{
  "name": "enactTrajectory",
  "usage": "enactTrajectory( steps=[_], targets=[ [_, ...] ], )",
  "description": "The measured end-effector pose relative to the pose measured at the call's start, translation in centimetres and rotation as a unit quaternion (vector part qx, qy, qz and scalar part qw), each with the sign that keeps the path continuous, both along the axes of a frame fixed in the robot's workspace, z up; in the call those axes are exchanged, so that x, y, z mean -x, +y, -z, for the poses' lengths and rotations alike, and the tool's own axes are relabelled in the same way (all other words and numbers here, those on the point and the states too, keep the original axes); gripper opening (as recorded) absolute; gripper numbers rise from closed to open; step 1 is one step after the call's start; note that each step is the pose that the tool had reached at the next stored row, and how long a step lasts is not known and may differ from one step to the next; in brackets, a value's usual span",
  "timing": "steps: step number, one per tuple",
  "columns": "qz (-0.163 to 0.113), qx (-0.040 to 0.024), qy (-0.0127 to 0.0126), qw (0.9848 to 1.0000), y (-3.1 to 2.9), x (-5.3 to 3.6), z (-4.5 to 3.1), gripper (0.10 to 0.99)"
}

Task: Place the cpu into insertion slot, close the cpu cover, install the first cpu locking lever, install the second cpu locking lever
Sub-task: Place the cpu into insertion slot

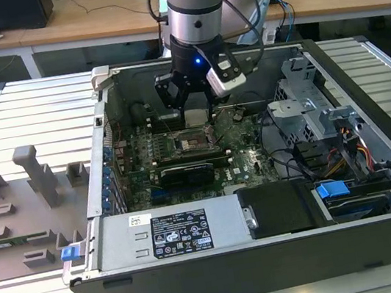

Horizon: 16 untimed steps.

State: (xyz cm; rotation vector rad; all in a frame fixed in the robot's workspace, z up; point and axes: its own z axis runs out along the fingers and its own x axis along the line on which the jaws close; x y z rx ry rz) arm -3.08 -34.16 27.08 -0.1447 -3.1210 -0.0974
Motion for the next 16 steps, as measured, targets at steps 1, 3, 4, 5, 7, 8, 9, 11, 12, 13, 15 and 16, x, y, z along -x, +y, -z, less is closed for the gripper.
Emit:
enactTrajectory(
  steps=[1,3,4,5,7,8,9,11,12,13,15,16],
  targets=[
    [0.009,0.0000,0.0000,1.0000,0.00,0.00,0.00,0.545],
    [0.028,0.0000,0.0000,0.9996,0.00,0.00,0.00,0.545],
    [0.034,0.0000,0.0000,0.9994,0.00,0.00,0.01,0.545],
    [0.041,0.0000,0.0000,0.9991,0.00,0.00,0.01,0.545],
    [0.055,0.0000,0.0000,0.9985,0.00,0.00,0.02,0.545],
    [0.067,0.0000,0.0000,0.9977,0.00,0.00,0.02,0.545],
    [0.080,0.0000,0.0000,0.9968,0.00,0.00,0.03,0.545],
    [0.096,0.0000,0.0000,0.9954,0.00,0.00,0.04,0.545],
    [0.111,0.0000,0.0000,0.9938,0.00,0.00,0.05,0.545],
    [0.117,0.0000,0.0000,0.9931,0.00,0.00,0.05,0.545],
    [0.137,0.0000,0.0000,0.9905,0.00,0.00,0.06,0.545],
    [0.144,0.0000,0.0000,0.9896,0.00,0.00,0.06,0.545]
  ],
)
